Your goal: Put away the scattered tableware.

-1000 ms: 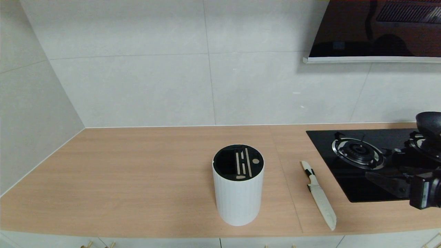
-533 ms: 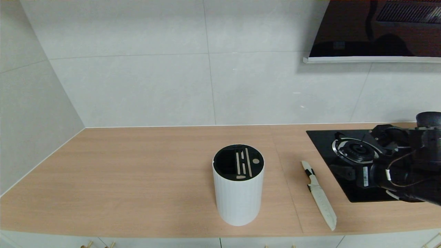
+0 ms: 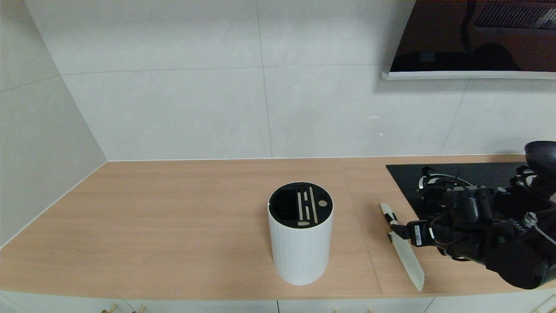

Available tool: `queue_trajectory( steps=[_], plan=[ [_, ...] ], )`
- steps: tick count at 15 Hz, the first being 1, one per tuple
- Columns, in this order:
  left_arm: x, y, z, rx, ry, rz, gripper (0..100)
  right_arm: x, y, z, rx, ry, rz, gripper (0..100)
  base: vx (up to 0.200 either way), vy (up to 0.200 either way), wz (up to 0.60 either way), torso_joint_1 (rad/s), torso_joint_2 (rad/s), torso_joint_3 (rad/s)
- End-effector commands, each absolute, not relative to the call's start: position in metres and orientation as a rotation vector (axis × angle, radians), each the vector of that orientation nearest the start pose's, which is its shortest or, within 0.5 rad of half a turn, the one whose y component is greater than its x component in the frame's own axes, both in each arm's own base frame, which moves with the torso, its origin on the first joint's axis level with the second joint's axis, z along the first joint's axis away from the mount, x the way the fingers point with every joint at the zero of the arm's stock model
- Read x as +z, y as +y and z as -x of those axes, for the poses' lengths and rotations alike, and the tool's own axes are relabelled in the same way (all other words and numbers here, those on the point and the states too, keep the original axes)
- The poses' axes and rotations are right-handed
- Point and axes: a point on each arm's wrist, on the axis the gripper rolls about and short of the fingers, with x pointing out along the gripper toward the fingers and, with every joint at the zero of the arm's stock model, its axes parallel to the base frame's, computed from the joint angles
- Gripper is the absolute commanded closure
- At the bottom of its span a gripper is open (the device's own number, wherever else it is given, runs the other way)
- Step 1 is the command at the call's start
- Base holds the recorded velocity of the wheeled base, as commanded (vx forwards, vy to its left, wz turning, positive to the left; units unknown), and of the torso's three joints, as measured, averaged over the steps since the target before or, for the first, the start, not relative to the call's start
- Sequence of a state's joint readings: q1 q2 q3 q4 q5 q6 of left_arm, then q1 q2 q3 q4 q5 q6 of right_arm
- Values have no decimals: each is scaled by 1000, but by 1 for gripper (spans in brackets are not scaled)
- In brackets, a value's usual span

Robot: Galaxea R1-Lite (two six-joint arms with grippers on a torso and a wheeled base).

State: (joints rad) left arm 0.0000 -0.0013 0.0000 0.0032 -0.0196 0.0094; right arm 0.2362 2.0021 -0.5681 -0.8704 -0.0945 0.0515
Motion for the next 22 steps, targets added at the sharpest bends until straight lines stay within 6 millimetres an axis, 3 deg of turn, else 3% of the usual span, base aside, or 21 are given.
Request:
queue_trajectory(
  steps=[1, 5, 14, 22],
  plan=[
    [75, 0, 23, -20, 3, -9, 0, 18, 78, -312, 109, 606, 64, 0, 0, 0, 0, 0, 0, 0],
    [75, 0, 23, -20, 3, -9, 0, -2, 81, -319, 106, 597, 66, 0, 0, 0, 0, 0, 0, 0],
    [75, 0, 23, -20, 3, -9, 0, -23, 84, -332, 57, 571, 52, 0, 0, 0, 0, 0, 0, 0],
    [75, 0, 23, -20, 3, -9, 0, -27, 85, -338, 26, 563, 37, 0, 0, 0, 0, 0, 0, 0]
  ],
)
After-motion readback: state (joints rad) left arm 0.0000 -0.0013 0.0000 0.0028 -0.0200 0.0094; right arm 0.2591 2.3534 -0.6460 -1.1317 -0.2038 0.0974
